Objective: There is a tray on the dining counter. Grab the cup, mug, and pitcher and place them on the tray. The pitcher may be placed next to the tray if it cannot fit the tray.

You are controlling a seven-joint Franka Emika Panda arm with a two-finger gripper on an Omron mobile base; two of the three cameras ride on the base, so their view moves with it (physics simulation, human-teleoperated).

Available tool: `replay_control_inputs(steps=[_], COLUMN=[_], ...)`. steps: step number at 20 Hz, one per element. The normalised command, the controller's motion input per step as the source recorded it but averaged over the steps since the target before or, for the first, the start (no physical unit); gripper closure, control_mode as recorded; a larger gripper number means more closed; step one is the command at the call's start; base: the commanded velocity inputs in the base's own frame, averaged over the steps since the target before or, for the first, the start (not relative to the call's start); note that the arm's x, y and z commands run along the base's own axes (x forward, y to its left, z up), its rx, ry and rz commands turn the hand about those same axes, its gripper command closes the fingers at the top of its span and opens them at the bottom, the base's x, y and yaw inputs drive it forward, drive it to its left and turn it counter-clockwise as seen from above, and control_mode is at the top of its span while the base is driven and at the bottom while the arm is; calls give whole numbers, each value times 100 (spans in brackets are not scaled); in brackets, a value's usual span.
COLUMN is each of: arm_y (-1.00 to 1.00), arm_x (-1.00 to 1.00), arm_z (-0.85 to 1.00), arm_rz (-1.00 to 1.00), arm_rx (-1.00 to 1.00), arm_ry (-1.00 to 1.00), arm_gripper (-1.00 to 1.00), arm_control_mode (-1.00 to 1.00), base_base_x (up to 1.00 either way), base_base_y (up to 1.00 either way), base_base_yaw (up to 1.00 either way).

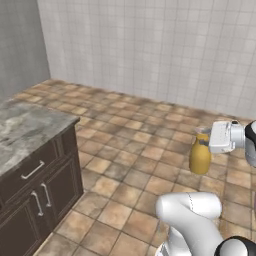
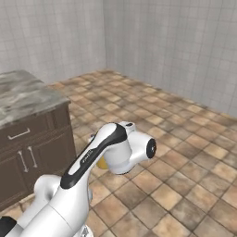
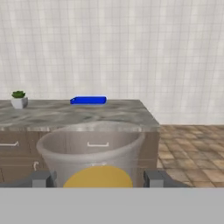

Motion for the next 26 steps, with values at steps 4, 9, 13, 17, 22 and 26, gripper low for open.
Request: replay_control_inputs(steps=[4,9,13,17,22,26], arm_y=[0,0,0,0,0,0], arm_x=[0,0,0,0,0,0], arm_z=[0,0,0,0,0,0], arm_rz=[0,0,0,0,0,0], arm_rx=[0,0,0,0,0,0], arm_ry=[0,0,0,0,0,0], arm_gripper=[100,100,100,100,100,100], arm_control_mode=[100,100,100,100,100,100], base_base_x=[94,94,94,94,94,94], base_base_y=[-12,-12,-11,-9,-5,-3], base_base_yaw=[3,4,5,7,12,15])
